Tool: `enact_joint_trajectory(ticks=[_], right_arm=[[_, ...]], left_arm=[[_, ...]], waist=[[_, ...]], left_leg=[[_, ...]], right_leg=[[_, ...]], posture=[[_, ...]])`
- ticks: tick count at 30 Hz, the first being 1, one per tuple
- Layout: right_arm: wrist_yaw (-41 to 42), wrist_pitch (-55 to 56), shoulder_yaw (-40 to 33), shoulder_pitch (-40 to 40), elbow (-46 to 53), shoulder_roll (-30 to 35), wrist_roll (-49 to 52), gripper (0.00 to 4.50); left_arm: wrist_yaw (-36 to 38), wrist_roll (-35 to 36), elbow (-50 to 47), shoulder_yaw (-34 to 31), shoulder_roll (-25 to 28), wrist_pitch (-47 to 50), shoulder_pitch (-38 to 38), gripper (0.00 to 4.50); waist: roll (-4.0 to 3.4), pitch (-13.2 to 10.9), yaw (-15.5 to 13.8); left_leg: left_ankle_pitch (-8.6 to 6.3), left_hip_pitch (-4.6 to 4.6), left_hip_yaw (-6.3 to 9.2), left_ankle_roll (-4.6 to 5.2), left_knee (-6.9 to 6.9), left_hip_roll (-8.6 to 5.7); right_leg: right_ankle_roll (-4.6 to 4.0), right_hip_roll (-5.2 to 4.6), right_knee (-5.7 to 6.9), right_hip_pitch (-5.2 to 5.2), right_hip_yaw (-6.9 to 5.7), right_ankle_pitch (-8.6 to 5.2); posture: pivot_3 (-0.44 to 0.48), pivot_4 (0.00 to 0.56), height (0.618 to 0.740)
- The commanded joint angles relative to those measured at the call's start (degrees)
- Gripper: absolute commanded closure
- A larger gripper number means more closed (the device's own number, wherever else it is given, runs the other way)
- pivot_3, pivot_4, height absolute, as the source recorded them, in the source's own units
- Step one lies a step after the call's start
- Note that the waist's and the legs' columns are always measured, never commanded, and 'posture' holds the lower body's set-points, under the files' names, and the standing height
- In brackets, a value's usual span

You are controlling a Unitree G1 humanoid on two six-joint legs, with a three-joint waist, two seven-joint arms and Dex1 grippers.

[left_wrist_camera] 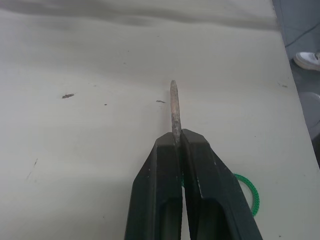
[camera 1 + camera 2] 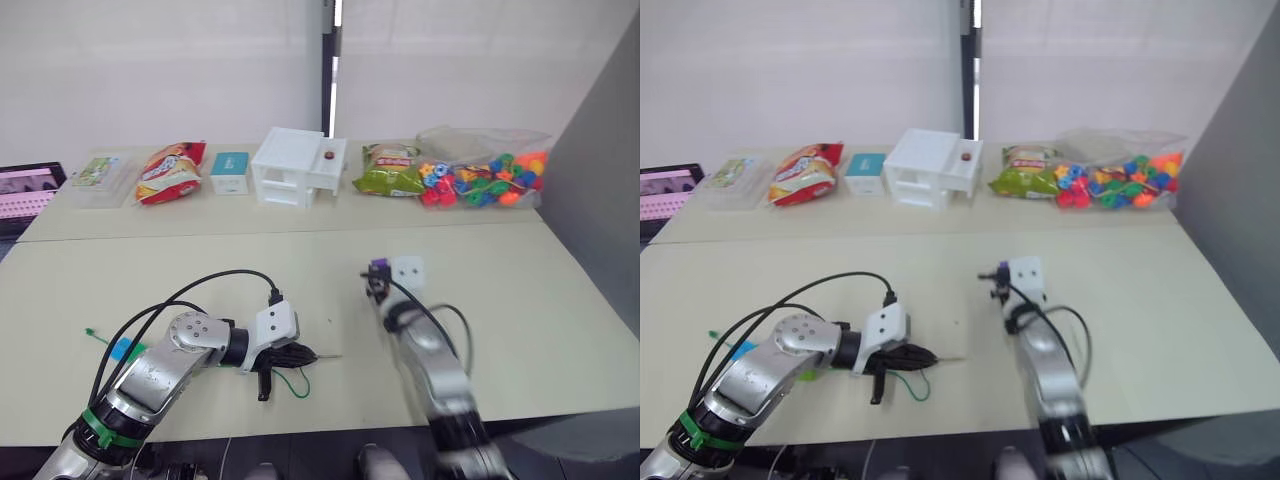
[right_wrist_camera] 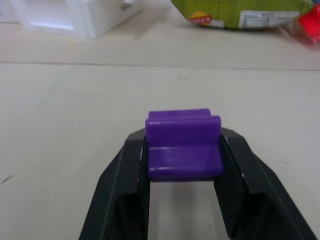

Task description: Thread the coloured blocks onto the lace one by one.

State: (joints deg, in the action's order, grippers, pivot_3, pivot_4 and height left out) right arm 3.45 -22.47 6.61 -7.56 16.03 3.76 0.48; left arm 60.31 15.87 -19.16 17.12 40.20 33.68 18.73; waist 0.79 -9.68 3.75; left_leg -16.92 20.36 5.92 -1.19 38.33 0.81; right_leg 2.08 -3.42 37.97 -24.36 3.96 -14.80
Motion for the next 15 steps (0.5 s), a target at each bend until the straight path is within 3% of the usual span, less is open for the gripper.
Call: enact_joint_trajectory(ticks=[1,7,15], right_arm=[[1.0,-10.4,3.5,8.3,19.3,1.8,0.0,3.31],[2.4,-19.3,8.1,18.2,30.0,4.8,1.0,3.31],[2.2,-24.0,8.2,18.2,24.0,3.3,1.7,3.31]], left_arm=[[0.7,0.5,0.0,-0.3,-0.3,-1.1,1.1,4.50],[1.2,0.3,0.7,0.5,-0.9,-1.4,2.0,4.50],[1.2,-0.1,0.6,0.8,-1.3,-1.8,2.1,4.50]], waist=[[0.00,0.0,-0.2],[0.03,0.0,-0.1],[0.05,0.0,-0.2]], left_leg=[[0.00,0.01,-0.05,0.00,0.01,-0.01],[0.05,-0.13,-0.12,-0.08,0.07,0.03],[0.06,-0.10,-0.13,-0.10,0.07,0.02]], right_leg=[[0.00,-0.02,-0.01,0.00,0.04,0.00],[0.03,0.05,-0.26,0.21,0.07,-0.03],[0.03,0.03,-0.29,0.20,0.08,-0.03]], posture=[[0.000,0.150,0.740],[0.000,0.150,0.740],[0.000,0.150,0.740]])
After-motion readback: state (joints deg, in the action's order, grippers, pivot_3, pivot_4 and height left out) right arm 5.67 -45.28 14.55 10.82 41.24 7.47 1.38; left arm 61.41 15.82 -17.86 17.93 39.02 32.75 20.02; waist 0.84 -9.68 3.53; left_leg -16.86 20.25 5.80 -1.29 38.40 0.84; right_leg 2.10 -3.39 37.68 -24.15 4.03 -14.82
